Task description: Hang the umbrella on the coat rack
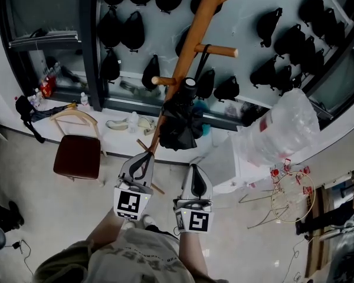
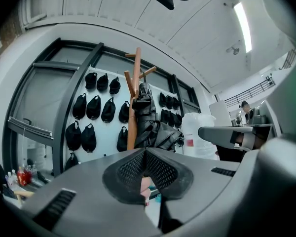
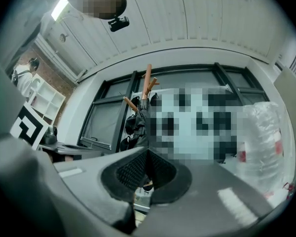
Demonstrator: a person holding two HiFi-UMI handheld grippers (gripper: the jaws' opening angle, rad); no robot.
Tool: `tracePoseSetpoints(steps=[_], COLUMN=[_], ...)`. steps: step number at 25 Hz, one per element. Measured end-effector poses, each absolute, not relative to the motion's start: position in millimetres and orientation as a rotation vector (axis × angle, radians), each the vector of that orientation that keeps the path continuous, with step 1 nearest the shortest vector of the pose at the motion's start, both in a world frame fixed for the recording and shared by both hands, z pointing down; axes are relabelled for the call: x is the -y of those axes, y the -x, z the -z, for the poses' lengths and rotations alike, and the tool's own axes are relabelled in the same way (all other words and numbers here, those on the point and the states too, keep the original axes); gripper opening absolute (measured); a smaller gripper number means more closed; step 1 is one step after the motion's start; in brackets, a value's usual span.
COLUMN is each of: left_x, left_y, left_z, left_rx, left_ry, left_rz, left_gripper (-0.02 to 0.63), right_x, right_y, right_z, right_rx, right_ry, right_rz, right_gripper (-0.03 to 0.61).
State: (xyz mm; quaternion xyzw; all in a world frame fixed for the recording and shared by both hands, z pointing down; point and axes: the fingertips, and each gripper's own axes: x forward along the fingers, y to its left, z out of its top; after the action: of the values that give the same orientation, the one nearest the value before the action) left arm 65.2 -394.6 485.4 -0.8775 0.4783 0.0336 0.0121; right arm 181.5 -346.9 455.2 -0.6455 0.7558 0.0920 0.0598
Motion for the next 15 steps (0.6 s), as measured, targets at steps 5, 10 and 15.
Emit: tracePoseSetpoints(steps=[5, 10, 15], left_x=[393.9, 393.3, 392.5], left_y=[-68.6, -66.8, -66.4], left_z=[-483.8, -482.7, -479.8], left_rx=[-1.490, -1.499, -1.497], left_ry=[2.727, 2.720, 2.712], left_rz=[-0.103, -0.110, -0.120], left_gripper=[0.011, 0.011, 0.011], right_x=[346.9, 346.4, 344.8], right_y=[-182.3, -185.7, -190.0], right_z=[-453.0, -449.5, -444.3], right_rx=[-2.258, -2.243, -2.225], right_ry=[1.966, 1.971, 1.974], right_rz=[-0.321, -0.327, -0.338], right_gripper=[-0.002, -0.003, -0.002])
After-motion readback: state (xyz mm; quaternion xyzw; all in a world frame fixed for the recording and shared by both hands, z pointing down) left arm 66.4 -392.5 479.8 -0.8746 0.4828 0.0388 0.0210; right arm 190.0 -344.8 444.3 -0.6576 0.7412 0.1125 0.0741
